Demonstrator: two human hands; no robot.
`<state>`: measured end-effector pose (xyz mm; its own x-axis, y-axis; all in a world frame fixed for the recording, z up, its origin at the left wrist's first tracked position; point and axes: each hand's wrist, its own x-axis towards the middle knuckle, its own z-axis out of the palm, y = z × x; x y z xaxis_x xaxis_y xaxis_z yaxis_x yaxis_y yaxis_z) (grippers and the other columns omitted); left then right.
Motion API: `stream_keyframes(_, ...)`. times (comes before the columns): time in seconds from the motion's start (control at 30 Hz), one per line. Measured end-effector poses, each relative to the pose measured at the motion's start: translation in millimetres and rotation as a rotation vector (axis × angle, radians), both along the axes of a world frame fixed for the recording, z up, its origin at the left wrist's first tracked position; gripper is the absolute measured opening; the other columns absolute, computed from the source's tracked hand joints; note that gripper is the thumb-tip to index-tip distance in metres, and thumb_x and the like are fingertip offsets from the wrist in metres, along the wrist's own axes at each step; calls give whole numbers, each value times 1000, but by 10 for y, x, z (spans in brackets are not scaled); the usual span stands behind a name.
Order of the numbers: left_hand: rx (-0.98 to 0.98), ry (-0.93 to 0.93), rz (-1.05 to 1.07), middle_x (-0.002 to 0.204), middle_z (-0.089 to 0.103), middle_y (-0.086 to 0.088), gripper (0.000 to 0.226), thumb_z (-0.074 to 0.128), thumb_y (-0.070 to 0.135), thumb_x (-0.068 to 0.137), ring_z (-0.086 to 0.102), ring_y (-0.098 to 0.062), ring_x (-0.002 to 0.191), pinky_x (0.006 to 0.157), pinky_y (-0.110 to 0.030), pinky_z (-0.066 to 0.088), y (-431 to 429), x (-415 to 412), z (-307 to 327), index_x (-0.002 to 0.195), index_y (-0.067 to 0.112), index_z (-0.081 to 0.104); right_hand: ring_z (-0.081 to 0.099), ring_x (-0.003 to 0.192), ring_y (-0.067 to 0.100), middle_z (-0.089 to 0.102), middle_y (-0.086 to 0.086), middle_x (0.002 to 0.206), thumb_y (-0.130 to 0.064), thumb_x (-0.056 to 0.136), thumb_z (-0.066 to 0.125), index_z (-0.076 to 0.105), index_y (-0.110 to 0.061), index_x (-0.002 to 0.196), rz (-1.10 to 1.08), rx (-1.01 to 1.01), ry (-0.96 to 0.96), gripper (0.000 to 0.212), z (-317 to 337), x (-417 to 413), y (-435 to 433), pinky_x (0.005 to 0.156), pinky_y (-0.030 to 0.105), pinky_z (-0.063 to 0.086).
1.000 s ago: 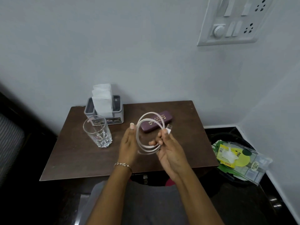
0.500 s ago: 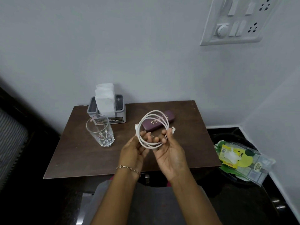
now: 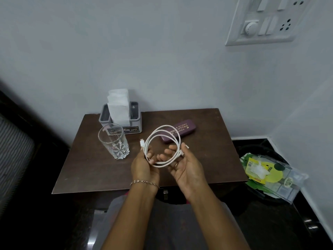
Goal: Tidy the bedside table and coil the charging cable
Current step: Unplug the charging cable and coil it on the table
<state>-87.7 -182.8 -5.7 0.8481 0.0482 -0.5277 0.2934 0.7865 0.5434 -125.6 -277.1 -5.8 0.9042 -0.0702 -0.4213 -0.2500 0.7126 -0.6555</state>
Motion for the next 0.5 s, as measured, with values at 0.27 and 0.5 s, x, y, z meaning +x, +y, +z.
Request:
stream_keyframes(0.27, 77, -2, 147, 35, 36, 11, 28, 30, 18, 100, 26, -2, 26, 35, -9, 29, 101, 68, -54, 73, 17, 38, 69, 97, 19, 70, 14, 106, -30, 100, 37, 62, -5, 104, -57, -251, 17, 36, -58, -8, 66, 88, 31, 51)
stream_keyframes(0.5, 69, -15, 214, 35, 34, 11, 25, 30, 17, 100, 26, -2, 28, 36, -9, 29, 104, 50, -34, 76, 18, 39, 64, 61, 12, 59, 3, 61, -33, 99, 39, 57, -7, 84, -246, -108, 118, 35, -132, -18, 118, 63, 30, 55)
